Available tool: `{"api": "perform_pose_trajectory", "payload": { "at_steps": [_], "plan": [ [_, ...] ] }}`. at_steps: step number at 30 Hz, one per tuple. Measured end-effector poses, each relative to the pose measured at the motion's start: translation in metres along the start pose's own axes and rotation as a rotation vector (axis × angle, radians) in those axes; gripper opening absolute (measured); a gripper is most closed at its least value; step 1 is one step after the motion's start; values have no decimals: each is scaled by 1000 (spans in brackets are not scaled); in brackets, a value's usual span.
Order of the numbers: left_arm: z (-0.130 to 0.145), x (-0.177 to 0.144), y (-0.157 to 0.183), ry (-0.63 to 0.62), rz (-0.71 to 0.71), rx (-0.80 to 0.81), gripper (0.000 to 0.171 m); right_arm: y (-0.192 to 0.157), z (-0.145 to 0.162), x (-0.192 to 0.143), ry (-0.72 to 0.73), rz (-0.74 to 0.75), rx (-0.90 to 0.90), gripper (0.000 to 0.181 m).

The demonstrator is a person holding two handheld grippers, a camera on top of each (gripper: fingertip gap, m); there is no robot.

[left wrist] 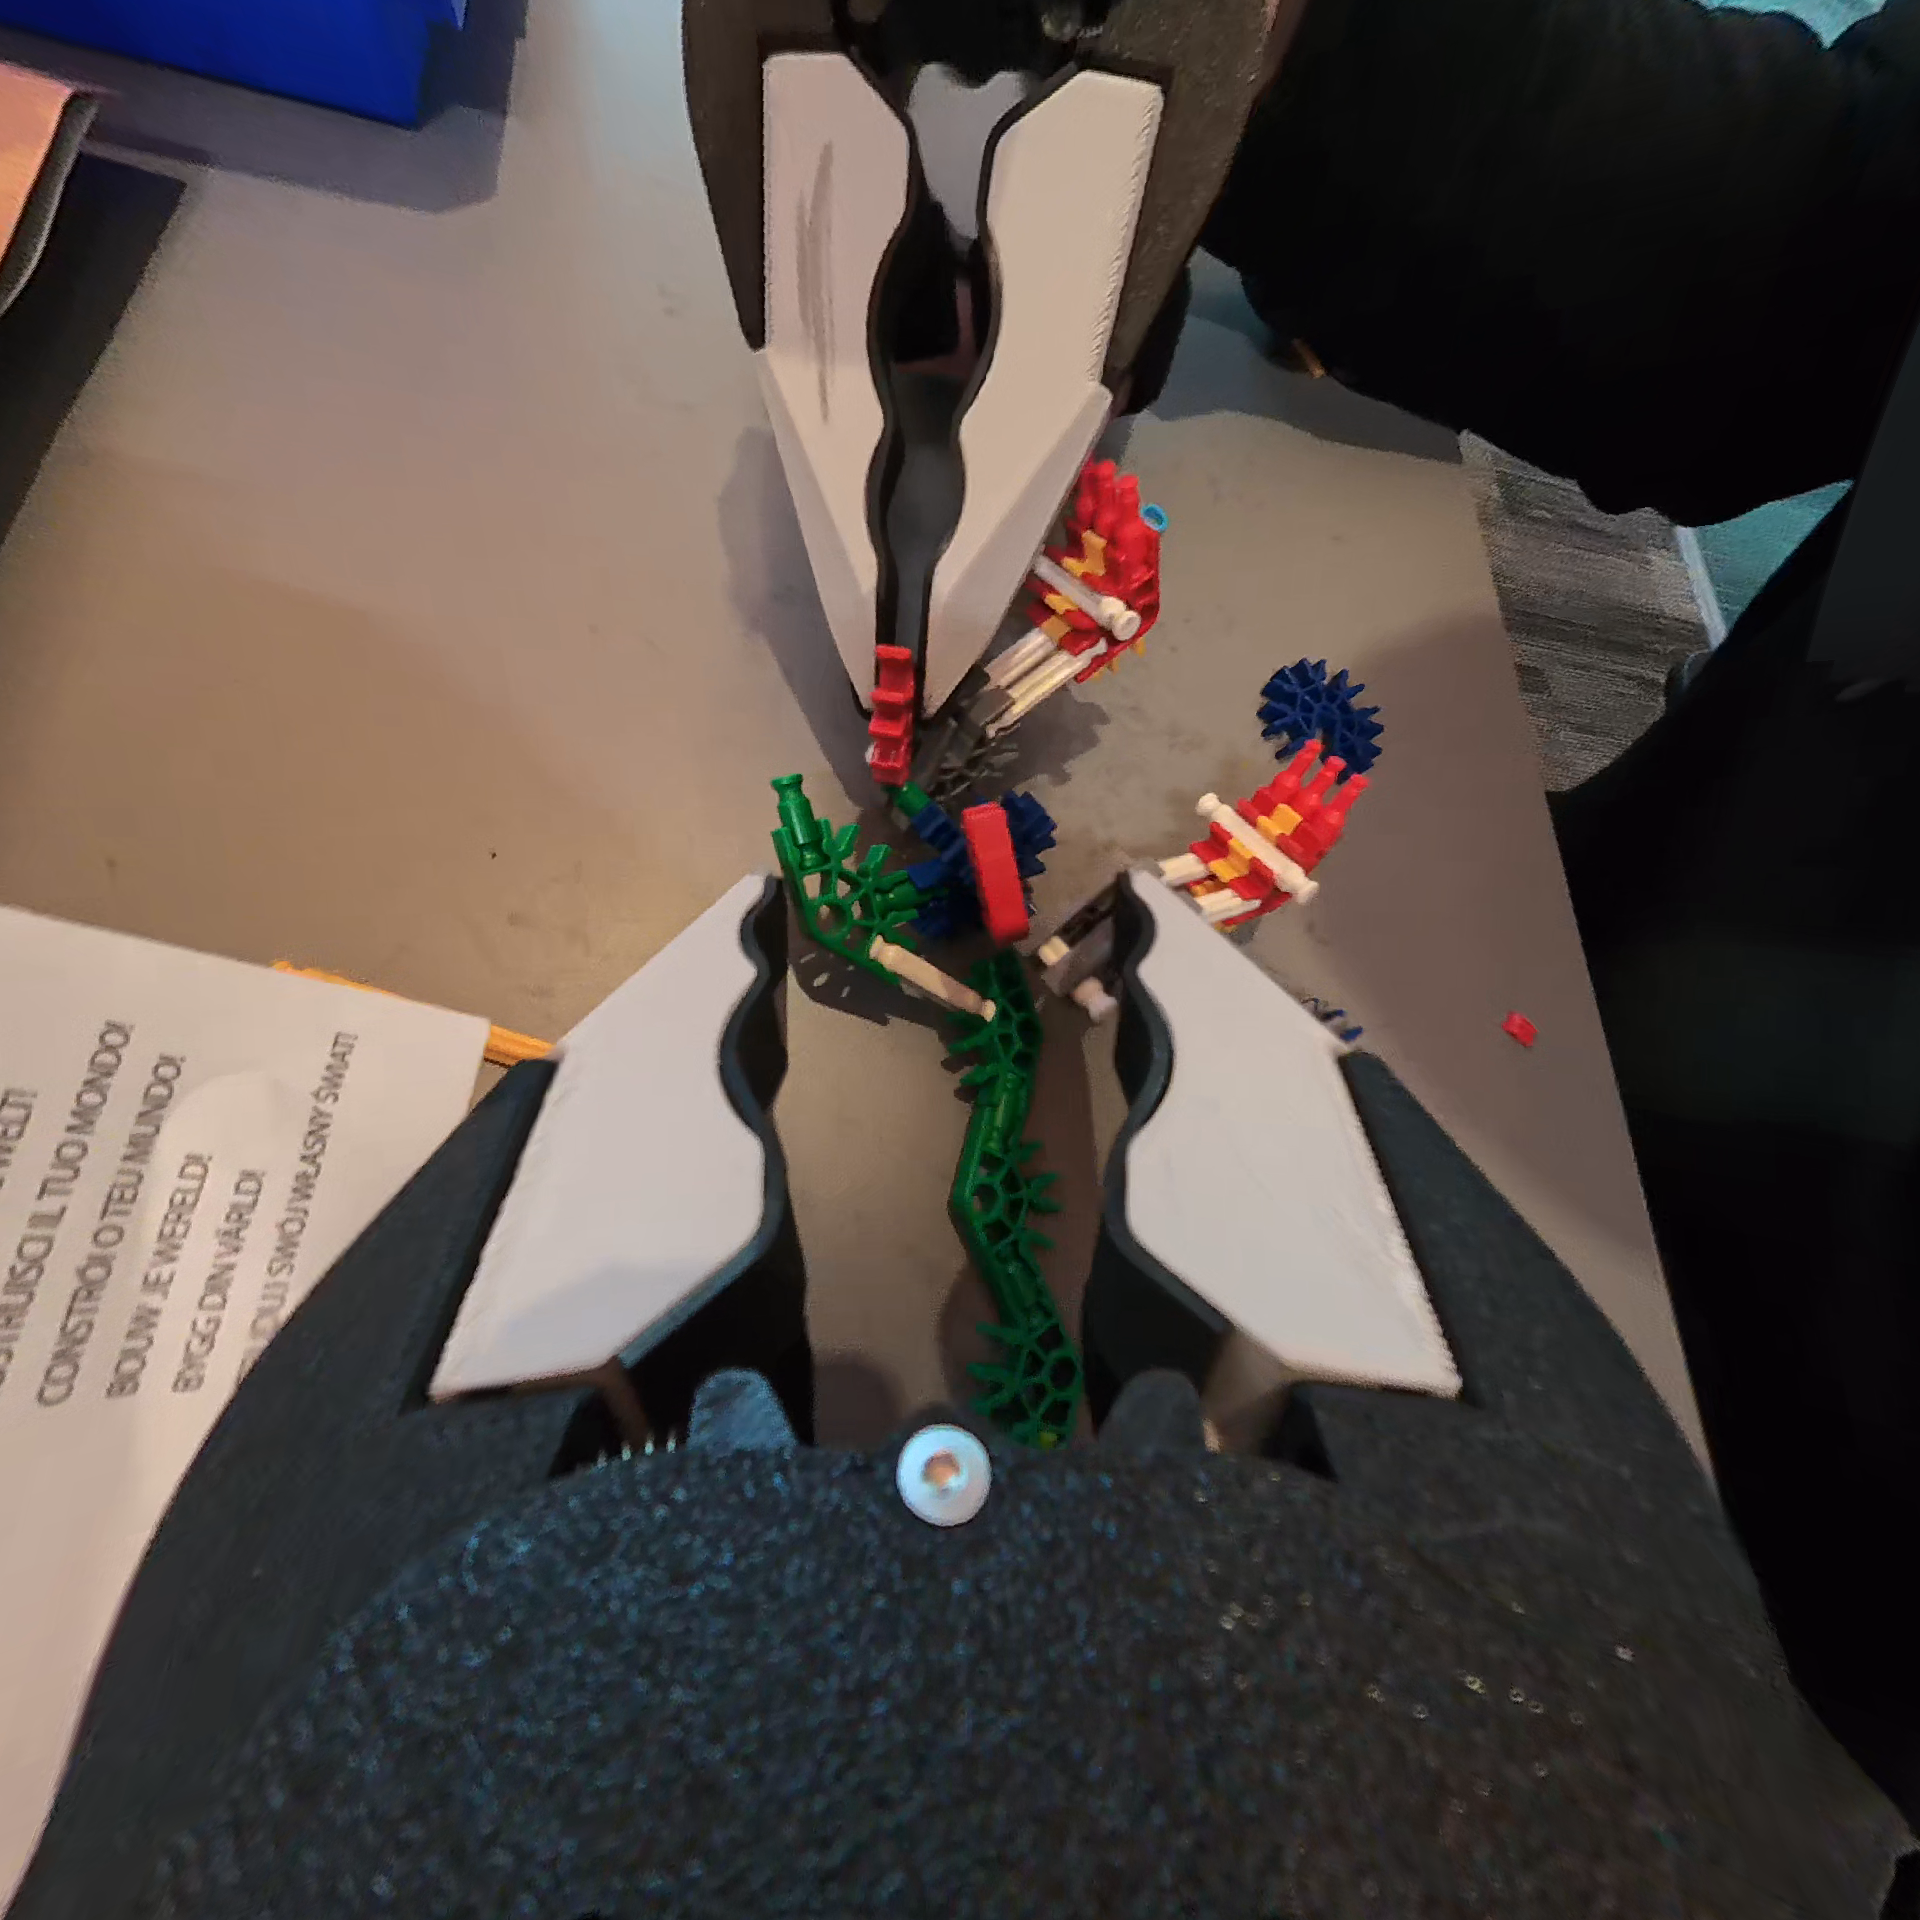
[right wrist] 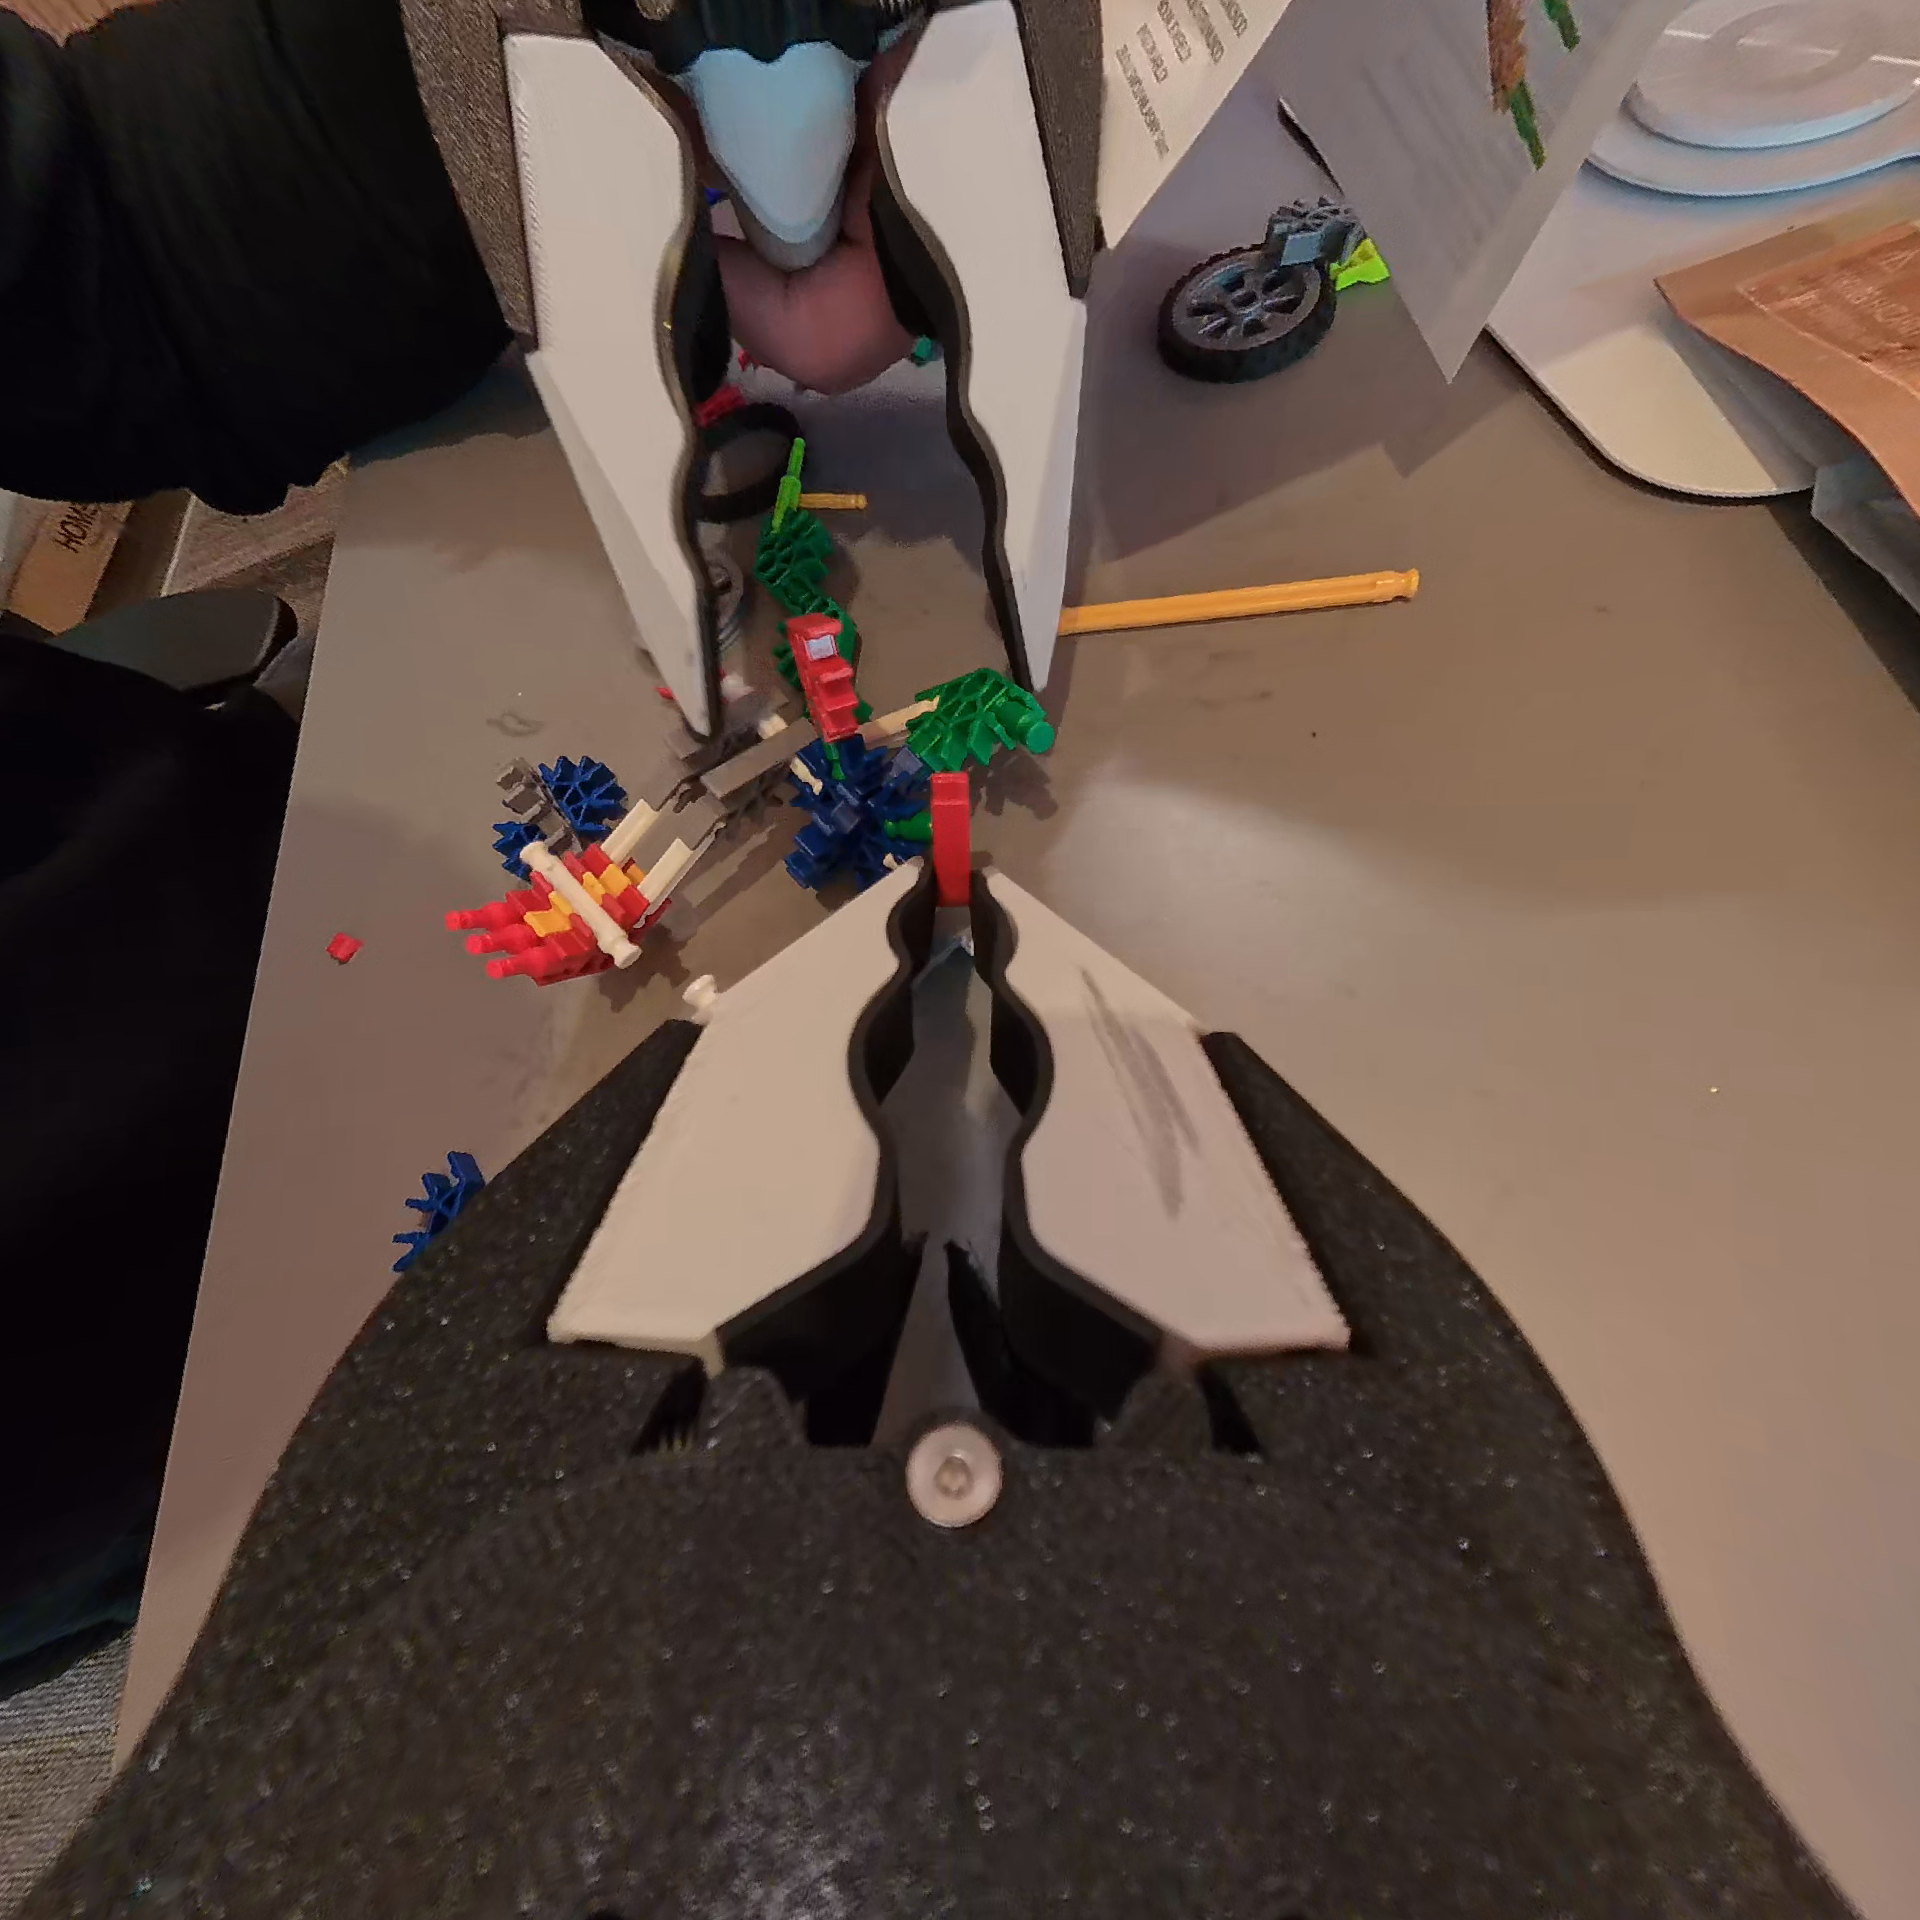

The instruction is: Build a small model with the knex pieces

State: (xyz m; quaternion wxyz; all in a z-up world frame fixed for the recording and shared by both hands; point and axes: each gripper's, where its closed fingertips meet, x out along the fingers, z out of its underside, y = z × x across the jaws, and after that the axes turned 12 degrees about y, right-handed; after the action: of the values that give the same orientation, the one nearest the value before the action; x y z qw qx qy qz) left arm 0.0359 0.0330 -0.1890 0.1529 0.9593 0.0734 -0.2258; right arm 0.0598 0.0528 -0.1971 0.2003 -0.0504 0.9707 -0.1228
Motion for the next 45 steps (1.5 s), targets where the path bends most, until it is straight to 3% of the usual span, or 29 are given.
{"api": "perform_pose_trajectory", "payload": {
  "at_steps": [3,7,21,27,32,40,45],
  "plan": [
    [-1,-6,6,8,14,8,74,0,0,0,0,1,1,6],
    [16,0,4,-68,-29,50,74,0,0,1,1,-2,0,5],
    [16,8,9,-30,50,38,70,-5,3,-6,-41,-28,-52,5],
    [17,11,6,-15,60,17,60,1,0,-13,-40,4,-77,5],
    [14,12,1,-16,19,39,62,5,0,-14,-45,36,-81,5],
    [4,4,-18,1,-123,146,49,17,-2,-24,-45,117,-92,6],
    [-3,-1,-25,53,-151,117,43,22,2,-28,-69,148,-89,6]
  ]
}}
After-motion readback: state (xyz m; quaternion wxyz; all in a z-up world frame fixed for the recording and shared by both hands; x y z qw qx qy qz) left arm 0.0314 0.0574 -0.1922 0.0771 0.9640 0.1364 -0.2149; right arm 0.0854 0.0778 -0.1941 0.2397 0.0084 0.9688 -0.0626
